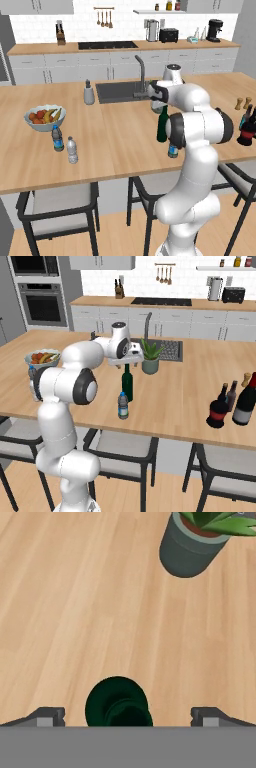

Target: Move the plastic bottles in the middle to the plastics group, and the glass bottles in the middle to the glass group.

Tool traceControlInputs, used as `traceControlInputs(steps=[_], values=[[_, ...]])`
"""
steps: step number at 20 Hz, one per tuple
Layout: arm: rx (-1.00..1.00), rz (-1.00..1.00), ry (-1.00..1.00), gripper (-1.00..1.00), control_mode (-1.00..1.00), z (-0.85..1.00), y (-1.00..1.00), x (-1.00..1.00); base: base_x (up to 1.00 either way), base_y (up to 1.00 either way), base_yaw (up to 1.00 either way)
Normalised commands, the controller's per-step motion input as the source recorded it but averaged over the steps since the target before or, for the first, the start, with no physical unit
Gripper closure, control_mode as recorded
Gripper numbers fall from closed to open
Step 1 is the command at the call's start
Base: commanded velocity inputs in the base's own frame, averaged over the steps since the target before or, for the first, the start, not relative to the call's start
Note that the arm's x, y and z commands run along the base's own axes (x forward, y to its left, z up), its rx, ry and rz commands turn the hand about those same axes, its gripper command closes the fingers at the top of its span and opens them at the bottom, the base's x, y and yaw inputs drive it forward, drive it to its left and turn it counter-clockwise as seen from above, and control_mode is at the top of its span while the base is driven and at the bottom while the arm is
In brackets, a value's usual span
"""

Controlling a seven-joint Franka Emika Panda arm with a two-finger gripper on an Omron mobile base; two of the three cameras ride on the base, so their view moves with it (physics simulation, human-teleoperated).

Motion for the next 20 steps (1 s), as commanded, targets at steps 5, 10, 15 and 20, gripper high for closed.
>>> traceControlInputs(steps=[5,10,15,20], values=[[0.02,0.00,0.00,-1.00,-1.00,-0.04,-0.01,0.03,0.00,0.00,0.00],[0.00,0.00,0.00,1.00,-1.00,-0.03,0.00,0.00,0.00,0.00,0.00],[0.03,0.00,0.00,1.00,-1.00,-0.02,0.00,0.00,0.00,0.00,0.00],[0.11,0.00,0.00,1.00,-1.00,0.02,0.00,-0.08,0.00,0.00,0.00]])
